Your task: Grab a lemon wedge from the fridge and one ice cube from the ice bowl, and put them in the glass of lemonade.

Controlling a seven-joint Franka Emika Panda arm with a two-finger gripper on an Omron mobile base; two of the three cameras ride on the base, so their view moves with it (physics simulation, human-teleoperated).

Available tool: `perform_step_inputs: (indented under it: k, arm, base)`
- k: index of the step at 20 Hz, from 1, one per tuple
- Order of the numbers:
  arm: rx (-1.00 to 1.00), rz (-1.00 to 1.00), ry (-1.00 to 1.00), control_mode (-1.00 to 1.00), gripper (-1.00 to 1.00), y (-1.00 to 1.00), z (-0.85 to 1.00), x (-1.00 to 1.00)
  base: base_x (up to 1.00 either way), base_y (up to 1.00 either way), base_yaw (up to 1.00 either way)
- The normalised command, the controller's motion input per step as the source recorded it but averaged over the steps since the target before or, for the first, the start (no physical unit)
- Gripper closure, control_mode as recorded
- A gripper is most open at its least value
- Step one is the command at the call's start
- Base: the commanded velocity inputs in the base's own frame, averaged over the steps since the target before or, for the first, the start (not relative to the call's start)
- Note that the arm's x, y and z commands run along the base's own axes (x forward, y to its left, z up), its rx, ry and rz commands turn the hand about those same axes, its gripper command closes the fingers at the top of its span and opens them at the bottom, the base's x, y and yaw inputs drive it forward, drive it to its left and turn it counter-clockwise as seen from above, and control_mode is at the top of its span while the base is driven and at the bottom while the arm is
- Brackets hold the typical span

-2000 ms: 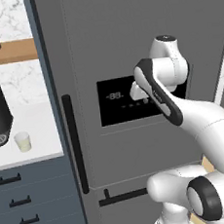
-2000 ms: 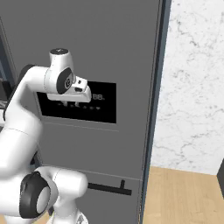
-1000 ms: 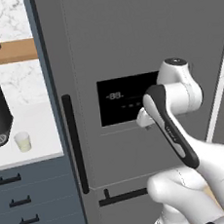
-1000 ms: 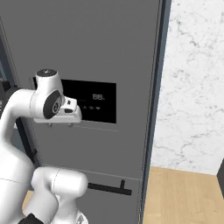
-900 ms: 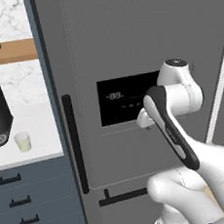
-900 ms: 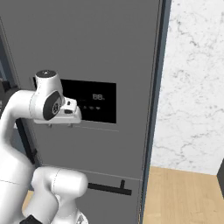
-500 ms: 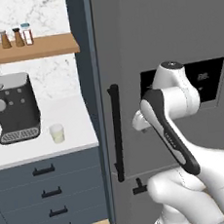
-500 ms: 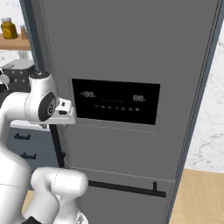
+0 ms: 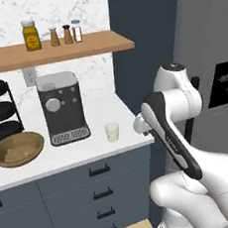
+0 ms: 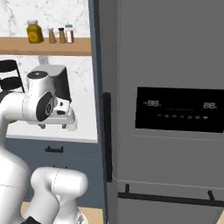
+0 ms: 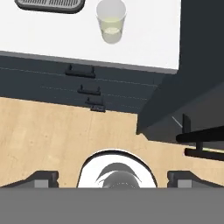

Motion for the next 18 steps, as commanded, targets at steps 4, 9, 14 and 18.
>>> perform_step_inputs:
  k: [4, 9, 14, 18]
  arm:
    - [0.0, 0.0, 0.0, 1.0, -1.0, 0.0, 0.0, 0.0]
    - [0.0, 0.0, 0.0, 1.0, -1.0, 0.0, 0.0, 0.0]
    - [0.0, 0.0, 0.0, 1.0, -1.0, 0.0, 0.0, 0.0]
    - [0.0, 0.0, 0.0, -1.0, -1.0, 0.68, -0.43, -0.16]
  base:
    - [0.57, 1.0, -0.08]
    - [0.49, 0.98, 0.0]
    - [0.3, 0.81, 0.0]
    - [-0.02, 0.19, 0.0]
